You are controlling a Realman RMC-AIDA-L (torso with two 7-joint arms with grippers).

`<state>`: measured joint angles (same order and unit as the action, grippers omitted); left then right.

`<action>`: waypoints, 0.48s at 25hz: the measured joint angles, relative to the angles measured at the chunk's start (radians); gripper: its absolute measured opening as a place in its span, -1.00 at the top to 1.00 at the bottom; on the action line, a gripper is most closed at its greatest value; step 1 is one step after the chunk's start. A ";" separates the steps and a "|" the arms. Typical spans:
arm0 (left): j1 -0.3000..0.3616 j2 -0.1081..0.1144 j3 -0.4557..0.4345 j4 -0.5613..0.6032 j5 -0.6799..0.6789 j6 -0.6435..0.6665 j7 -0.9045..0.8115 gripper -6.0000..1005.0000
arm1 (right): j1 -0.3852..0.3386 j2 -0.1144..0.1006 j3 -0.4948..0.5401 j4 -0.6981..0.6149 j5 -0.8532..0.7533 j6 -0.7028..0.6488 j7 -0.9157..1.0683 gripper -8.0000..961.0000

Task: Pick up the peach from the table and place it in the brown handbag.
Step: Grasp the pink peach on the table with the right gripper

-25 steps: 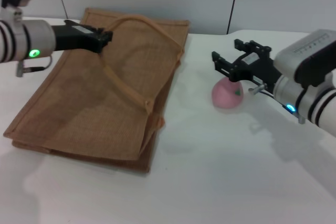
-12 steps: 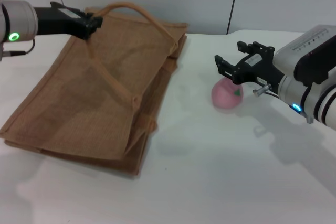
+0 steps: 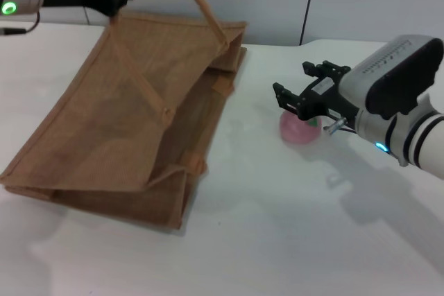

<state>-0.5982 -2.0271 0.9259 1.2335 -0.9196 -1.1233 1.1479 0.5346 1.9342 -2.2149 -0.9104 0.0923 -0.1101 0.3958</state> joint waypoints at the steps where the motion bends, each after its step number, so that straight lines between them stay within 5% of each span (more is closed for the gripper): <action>1: 0.000 -0.001 0.000 0.017 0.000 -0.008 -0.006 0.74 | -0.002 0.000 -0.001 -0.018 -0.008 0.022 0.000 -0.43; 12: -0.006 -0.002 0.001 0.158 0.053 -0.098 -0.073 0.74 | -0.016 -0.005 -0.001 -0.157 -0.020 0.254 -0.002 -0.43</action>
<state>-0.6040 -2.0289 0.9265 1.3919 -0.8668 -1.2216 1.0753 0.5185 1.9290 -2.2160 -1.0676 0.0721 0.1441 0.3941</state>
